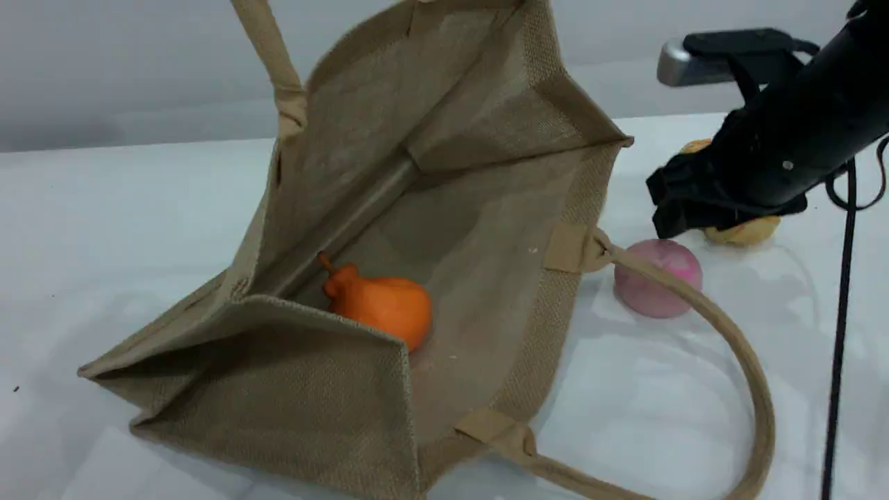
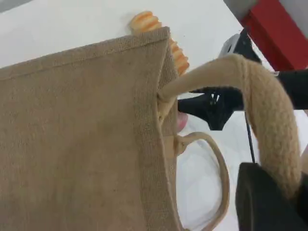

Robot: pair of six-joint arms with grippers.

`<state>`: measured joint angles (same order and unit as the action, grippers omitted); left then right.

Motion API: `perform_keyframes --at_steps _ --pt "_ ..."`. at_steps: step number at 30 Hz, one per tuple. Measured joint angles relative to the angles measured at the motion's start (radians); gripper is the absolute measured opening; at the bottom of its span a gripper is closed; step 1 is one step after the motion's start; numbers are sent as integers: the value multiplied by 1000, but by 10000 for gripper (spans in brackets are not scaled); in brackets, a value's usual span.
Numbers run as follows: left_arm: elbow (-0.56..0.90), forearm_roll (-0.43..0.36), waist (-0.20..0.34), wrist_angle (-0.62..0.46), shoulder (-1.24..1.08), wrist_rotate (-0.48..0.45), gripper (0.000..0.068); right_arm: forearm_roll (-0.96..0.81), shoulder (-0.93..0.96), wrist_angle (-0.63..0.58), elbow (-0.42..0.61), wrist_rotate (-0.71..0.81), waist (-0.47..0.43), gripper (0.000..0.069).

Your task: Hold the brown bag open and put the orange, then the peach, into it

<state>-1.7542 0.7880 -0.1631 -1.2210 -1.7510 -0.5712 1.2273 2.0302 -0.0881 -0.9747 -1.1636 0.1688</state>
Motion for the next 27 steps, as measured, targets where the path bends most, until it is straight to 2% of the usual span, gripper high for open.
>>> perform_keyframes --at_steps 9,20,24,27 --pt "0 0 0 0 0 0 82 0 49 -34 0 -1 0 406" --pt "0 3 0 0 0 -1 82 29 69 -154 0 -37 1 382" --pt "0 3 0 0 0 1 82 68 71 -154 0 -56 1 295" --pt "0 3 0 0 0 1 82 72 71 -148 0 -56 1 144"
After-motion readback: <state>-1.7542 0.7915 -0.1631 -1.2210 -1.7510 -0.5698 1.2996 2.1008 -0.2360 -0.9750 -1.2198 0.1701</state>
